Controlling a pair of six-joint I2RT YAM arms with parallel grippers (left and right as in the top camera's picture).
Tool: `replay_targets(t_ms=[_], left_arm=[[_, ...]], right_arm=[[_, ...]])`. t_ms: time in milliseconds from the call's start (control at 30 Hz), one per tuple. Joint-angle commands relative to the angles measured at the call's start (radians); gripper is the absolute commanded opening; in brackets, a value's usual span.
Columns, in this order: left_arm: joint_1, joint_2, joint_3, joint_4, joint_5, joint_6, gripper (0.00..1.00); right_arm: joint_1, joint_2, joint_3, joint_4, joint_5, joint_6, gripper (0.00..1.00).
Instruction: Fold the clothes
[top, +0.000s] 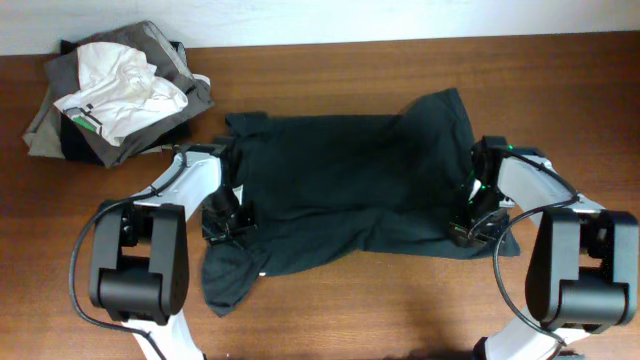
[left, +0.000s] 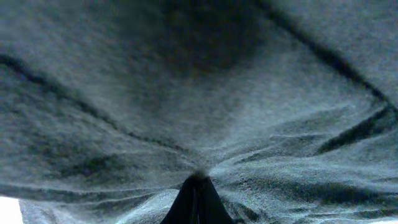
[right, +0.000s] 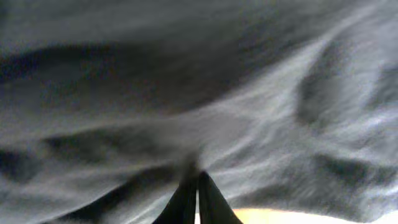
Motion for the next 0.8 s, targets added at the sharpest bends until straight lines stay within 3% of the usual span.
replay_targets(t_ms=[0,100,400,533,600,633,667,700,733,767], left_arm=[[0.053,0.071,-0.011,0.003,-0.043,0.012,0.06],[0.126,0.071,-0.011,-0.005,-0.047,0.012,0.06],[0.217,0.056,-0.010,-0.065,-0.070,0.007,0.05],[0.216,-0.040,-0.010,-0.087,-0.127,-0.020,0.02],[0.216,-0.163,0.006,-0.059,-0.151,-0.019,0.17],[0.216,-0.209,0.026,-0.051,-0.150,-0.019,0.37],[0.216,-0.251,0.051,-0.043,-0.150,-0.019,0.58],[0.216,-0.285,0.079,-0.029,-0.150,-0.019,0.81],[0.216,-0.318,0.116,-0.008,-0.150,-0.019,0.87],[0.216,-0.338,0.156,0.018,-0.147,-0.019,0.92]], right_arm=[[-0.057,0.000,-0.068,0.096,0.000,0.010,0.12],[-0.124,0.006,-0.127,0.170,-0.045,0.025,0.04],[-0.219,0.000,-0.130,0.141,-0.034,0.124,0.04],[-0.219,-0.118,-0.130,0.082,0.043,0.200,0.04],[-0.219,-0.301,-0.117,0.080,0.042,0.191,0.04],[-0.219,-0.375,-0.094,0.075,0.033,0.174,0.11],[-0.219,-0.428,-0.068,0.075,0.006,0.133,0.40],[-0.219,-0.484,-0.023,0.076,-0.023,0.095,0.63],[-0.219,-0.525,0.033,0.079,-0.055,0.080,0.88],[-0.218,-0.546,0.104,0.086,-0.089,0.064,0.95]])
